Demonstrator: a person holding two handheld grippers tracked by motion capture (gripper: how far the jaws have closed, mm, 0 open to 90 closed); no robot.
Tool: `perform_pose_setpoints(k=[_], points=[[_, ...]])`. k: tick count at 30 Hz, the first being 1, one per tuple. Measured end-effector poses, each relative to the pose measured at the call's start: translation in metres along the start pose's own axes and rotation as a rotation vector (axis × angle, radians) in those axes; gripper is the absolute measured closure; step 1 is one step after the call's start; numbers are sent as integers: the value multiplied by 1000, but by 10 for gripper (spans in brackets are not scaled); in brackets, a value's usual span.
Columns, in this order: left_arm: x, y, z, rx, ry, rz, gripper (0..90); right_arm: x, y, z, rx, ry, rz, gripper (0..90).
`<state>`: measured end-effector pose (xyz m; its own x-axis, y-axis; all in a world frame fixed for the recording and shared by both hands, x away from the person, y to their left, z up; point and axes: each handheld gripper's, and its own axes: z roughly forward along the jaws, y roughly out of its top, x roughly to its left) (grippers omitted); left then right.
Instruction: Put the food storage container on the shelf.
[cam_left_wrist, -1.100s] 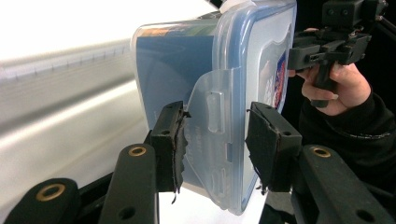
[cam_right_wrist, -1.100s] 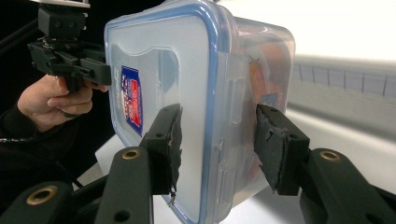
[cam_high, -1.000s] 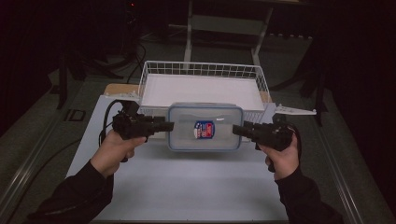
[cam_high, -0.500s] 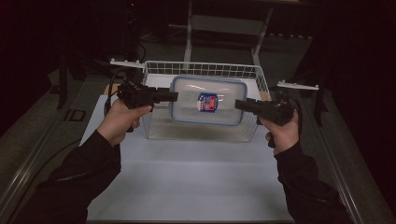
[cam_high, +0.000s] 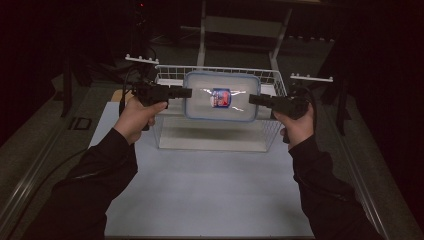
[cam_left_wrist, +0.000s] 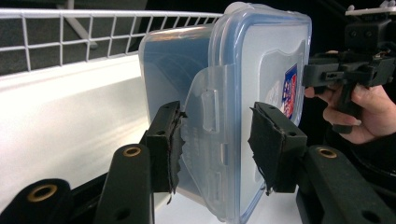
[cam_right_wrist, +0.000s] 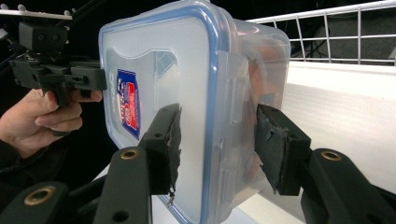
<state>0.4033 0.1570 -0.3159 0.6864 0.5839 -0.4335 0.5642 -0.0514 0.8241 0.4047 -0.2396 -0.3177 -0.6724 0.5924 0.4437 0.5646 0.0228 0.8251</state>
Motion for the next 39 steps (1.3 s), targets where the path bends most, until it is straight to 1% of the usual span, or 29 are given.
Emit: perform_pose_setpoints(k=[1,2,4,7,9,11,12,13,15,16,18,21,22,26,27,29,30,31,32,34,36,37,39], points=[[0,0,0,0,0,0,536,0,0,0,0,0,0,518],[4,2,2,-8,-2,-18,536,-1,1,1,0,-1,3,518],[6,3,3,-10,-5,-26,536,-6,5,4,3,-2,23,514],[9,4,5,-12,-12,-35,535,-7,8,6,6,-7,36,503],[12,6,6,-16,-14,-48,535,-9,9,8,7,-7,50,500],[14,7,9,-26,-6,-70,526,-11,11,9,5,-8,77,496],[15,7,11,-31,-1,-74,519,-12,12,10,5,-12,92,488],[16,8,13,-31,4,-82,509,-14,13,12,1,-26,103,479],[19,8,15,-35,5,-101,497,-15,14,15,8,-53,95,481],[20,8,17,-31,2,-116,493,-16,15,17,13,-55,103,476],[25,8,19,-34,1,-146,481,-16,14,23,24,-70,98,437],[31,10,22,-28,27,-178,451,-17,15,27,23,-84,106,463],[33,11,23,-31,37,-191,445,-18,15,28,23,-88,116,457],[38,14,29,-33,79,-220,438,-19,14,31,20,-91,157,442],[38,14,30,-32,95,-218,433,-20,14,32,17,-92,165,442],[38,15,32,-47,109,-188,428,-19,14,31,12,-99,174,444],[38,15,32,-52,117,-175,428,-19,14,31,9,-103,169,439],[37,15,33,-57,125,-157,415,-18,13,31,10,-106,159,429],[35,14,33,-69,140,-133,385,-17,13,31,9,-107,153,422],[31,13,31,-97,167,-81,353,-16,12,30,6,-114,127,396],[28,12,28,-106,206,-31,312,-14,11,28,-5,-117,114,370],[26,11,25,-122,223,-15,310,-13,11,27,-7,-121,103,359],[23,10,18,-142,228,7,310,-12,10,24,-7,-125,82,338]])
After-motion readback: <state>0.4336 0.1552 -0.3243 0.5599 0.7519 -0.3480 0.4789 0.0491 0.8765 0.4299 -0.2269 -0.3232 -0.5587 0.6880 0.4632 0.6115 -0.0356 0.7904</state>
